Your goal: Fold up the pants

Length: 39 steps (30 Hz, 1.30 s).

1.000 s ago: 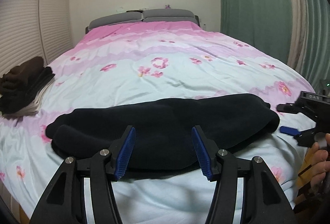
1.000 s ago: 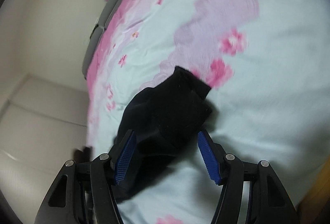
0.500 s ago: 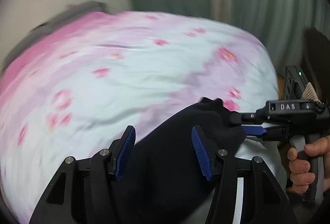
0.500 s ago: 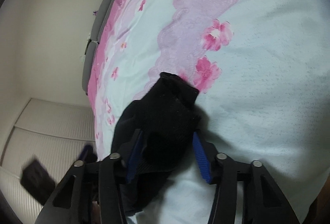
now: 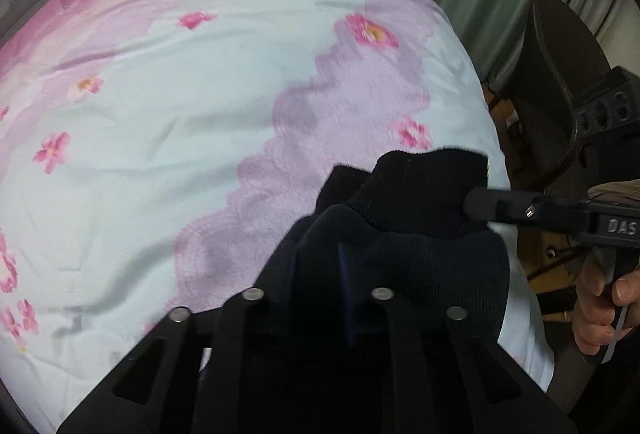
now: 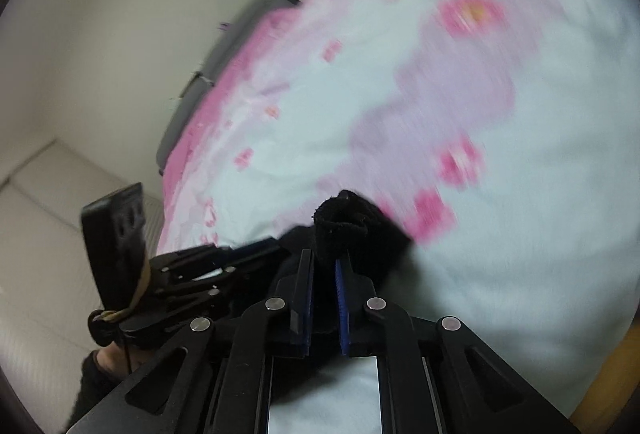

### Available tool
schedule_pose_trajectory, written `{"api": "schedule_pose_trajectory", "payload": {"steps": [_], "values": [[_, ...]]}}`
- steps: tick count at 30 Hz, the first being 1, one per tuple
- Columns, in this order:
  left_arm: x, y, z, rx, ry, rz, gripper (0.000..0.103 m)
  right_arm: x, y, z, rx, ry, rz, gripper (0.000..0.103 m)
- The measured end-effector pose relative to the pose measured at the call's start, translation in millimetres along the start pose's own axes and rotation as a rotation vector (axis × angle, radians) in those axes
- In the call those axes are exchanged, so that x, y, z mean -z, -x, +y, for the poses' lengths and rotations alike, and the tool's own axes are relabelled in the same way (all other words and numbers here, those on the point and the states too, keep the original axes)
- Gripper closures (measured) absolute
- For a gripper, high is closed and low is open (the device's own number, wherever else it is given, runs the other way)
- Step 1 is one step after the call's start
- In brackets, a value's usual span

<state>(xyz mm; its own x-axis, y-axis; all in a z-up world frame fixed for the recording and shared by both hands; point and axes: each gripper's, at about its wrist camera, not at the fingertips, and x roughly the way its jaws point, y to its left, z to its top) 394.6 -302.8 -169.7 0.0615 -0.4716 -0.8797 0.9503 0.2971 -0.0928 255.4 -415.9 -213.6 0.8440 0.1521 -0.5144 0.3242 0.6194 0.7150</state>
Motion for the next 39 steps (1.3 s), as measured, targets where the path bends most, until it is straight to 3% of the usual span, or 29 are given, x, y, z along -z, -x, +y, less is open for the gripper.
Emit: {"api": "schedule_pose_trajectory", "payload": {"steps": [4,6,10,15,19,20,22,23,26,28,31,35,39], "values": [[-5,19,-3,-0.098,0.012,-0.101,0.086,-16,7,14,-0.002,0.099,-0.071,0.096],[-3,21,-5,-0.145,0.014,-0.134,0.087,-22,-6,7,0.01,0.084,-0.025,0.096],[6,-2,1,-0.112,0.063,-0.081,0.087,-17,-23,-17,0.044,-0.008,0.065,0.096],[12,-18,0,-0.13,0.096,-0.098,0.086,-11,-36,-27,0.128,0.004,0.12,0.096],[14,-14,-4,-0.146,0.11,-0.12,0.084,-8,-37,-35,0.126,-0.02,0.139,0.094],[14,-11,-6,-0.154,0.112,-0.126,0.08,-10,-33,-31,0.12,-0.011,0.125,0.094],[15,0,-10,-0.186,0.122,-0.138,0.054,-13,-22,-18,0.128,0.043,0.093,0.094],[18,8,-13,-0.198,0.127,-0.154,0.036,-13,-16,-11,0.136,0.078,0.08,0.093],[30,37,-24,-0.242,0.131,-0.215,0.032,-10,6,12,0.162,0.163,0.026,0.072],[44,64,-32,-0.292,0.161,-0.257,0.032,-3,25,31,0.174,0.22,-0.028,0.049],[75,102,-40,-0.355,0.222,-0.313,0.032,10,51,60,0.169,0.3,-0.104,0.039],[144,156,-45,-0.489,0.36,-0.381,0.032,39,61,106,0.098,0.398,-0.114,0.036],[232,196,-43,-0.667,0.542,-0.397,0.032,88,45,155,-0.036,0.528,-0.034,0.036]]}}
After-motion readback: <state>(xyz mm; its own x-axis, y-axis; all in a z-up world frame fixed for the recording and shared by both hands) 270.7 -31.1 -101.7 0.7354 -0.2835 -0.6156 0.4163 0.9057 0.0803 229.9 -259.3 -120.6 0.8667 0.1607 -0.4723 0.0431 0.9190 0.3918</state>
